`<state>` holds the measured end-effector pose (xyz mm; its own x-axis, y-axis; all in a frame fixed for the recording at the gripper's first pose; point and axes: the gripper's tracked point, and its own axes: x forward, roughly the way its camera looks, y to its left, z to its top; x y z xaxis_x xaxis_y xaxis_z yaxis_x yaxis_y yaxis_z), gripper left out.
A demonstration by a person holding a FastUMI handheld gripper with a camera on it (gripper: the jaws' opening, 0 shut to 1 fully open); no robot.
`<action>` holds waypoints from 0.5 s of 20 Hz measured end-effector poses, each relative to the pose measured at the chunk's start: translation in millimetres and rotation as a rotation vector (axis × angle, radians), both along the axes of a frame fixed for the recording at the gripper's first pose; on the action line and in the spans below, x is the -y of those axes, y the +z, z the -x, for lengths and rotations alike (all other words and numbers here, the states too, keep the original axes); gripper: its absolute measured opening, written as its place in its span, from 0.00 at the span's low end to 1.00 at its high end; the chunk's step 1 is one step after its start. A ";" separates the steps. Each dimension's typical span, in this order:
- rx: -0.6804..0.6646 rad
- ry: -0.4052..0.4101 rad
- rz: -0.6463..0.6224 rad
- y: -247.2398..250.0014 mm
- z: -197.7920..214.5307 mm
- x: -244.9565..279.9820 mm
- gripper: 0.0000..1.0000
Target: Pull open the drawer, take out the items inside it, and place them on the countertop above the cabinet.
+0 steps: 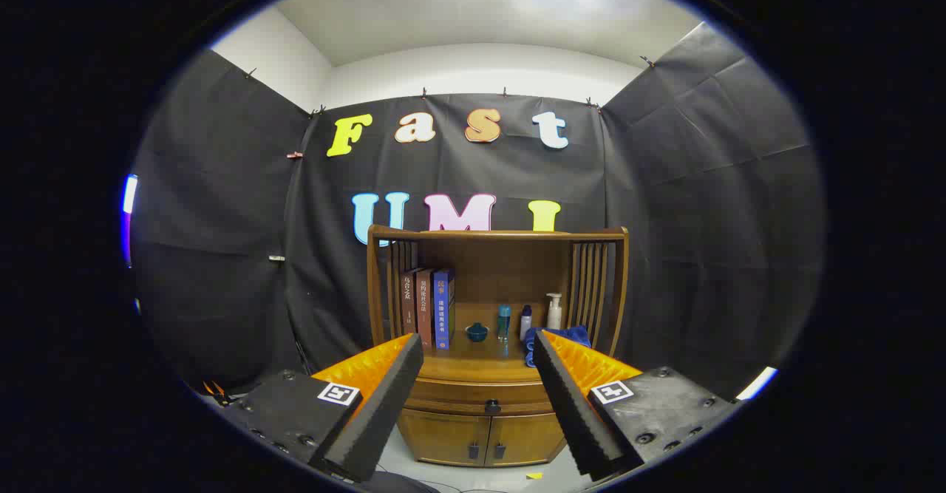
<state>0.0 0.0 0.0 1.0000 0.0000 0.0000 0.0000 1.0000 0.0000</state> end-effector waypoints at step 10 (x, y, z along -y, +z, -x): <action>0.002 -0.005 -0.001 0.4 2.9 2.7 0.98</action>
<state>-2.9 -2.7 0.4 1.0000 -0.0054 0.0015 0.0054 1.0000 0.0014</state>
